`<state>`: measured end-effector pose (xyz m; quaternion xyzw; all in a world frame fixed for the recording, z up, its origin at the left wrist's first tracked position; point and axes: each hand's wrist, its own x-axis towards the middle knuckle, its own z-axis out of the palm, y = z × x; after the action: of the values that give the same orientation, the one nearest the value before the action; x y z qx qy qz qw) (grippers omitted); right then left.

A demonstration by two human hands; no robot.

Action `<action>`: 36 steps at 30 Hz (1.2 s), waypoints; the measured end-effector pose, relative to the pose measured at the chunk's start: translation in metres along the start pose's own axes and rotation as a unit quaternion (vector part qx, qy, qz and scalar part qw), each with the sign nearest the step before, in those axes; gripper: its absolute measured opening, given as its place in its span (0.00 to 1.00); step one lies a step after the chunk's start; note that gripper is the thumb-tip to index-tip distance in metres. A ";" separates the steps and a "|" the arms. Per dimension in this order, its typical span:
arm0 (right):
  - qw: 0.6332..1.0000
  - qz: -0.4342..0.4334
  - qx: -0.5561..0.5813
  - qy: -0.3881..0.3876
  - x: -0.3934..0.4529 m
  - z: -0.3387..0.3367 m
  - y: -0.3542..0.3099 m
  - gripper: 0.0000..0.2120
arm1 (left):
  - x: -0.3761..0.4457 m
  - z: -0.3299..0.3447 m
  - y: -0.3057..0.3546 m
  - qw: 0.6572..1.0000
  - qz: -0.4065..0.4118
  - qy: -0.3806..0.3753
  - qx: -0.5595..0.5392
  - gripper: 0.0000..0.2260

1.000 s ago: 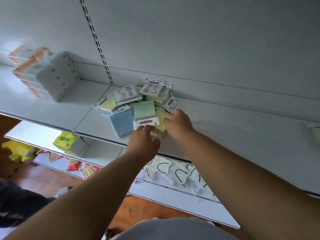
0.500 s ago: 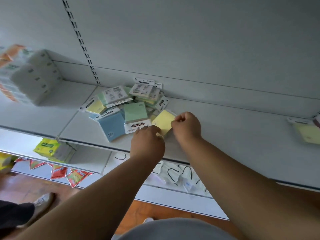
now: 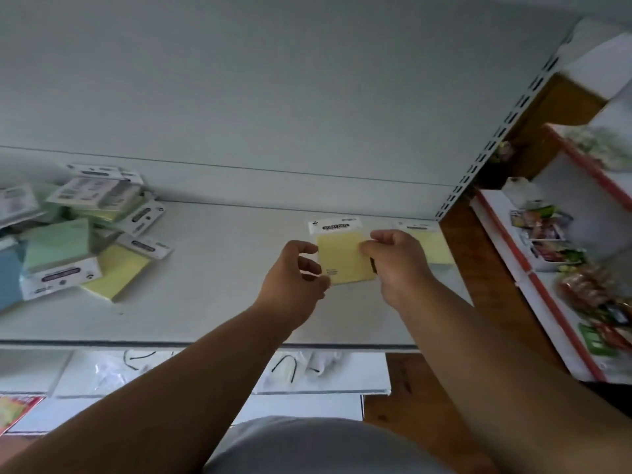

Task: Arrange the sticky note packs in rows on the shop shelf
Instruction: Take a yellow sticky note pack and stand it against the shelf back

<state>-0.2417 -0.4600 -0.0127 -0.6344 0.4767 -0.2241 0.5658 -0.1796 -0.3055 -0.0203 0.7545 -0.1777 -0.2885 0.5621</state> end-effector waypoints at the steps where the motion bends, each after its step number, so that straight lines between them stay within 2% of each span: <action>1: 1.000 0.008 -0.001 -0.003 0.018 -0.035 0.004 0.12 | 0.003 0.036 0.011 1.000 0.009 -0.008 0.016 0.18; 5: 0.999 -0.033 -0.040 0.010 0.039 -0.072 0.004 0.10 | 0.016 0.071 0.027 0.994 0.054 -0.004 0.095 0.18; 7: 0.991 -0.070 -0.107 0.032 0.057 -0.098 -0.001 0.11 | 0.025 0.101 0.041 0.988 0.069 -0.004 0.139 0.19; 11: 0.953 -0.127 -0.271 0.038 0.097 -0.130 -0.011 0.14 | 0.051 0.150 0.057 0.976 0.083 0.009 0.199 0.21; 14: 0.923 -0.135 -0.360 0.003 0.116 -0.134 -0.009 0.15 | 0.065 0.167 0.057 0.959 0.068 0.025 0.273 0.18; 18: 0.891 -0.156 -0.426 -0.034 0.126 -0.132 -0.001 0.14 | 0.071 0.175 0.048 0.934 0.078 0.019 0.349 0.13; 20: 0.870 -0.182 -0.457 -0.023 0.126 -0.131 0.002 0.12 | 0.074 0.175 0.048 0.928 0.089 0.008 0.362 0.13; 23: 0.862 -0.223 -0.455 -0.004 0.121 -0.126 0.003 0.12 | 0.072 0.170 0.052 0.928 0.104 -0.008 0.357 0.15; 25: 0.868 -0.245 -0.431 -0.025 0.115 -0.119 0.003 0.11 | 0.068 0.157 0.053 0.935 0.096 0.023 0.340 0.18; 28: 0.877 -0.281 -0.385 -0.064 0.097 -0.098 0.003 0.09 | 0.061 0.124 0.047 0.933 0.089 0.076 0.340 0.16; 32: 0.879 -0.306 -0.350 -0.102 0.064 -0.040 -0.002 0.09 | 0.044 0.068 0.031 0.934 0.072 0.089 0.338 0.11; 36: 0.877 -0.324 -0.317 -0.159 0.017 0.039 -0.014 0.06 | 0.027 -0.007 0.005 0.935 0.053 0.133 0.324 0.10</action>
<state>-0.1973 -0.4564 -0.0144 -0.9257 0.1935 -0.1279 0.2987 -0.1540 -0.3173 -0.0205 0.9164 -0.2251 -0.0820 0.3206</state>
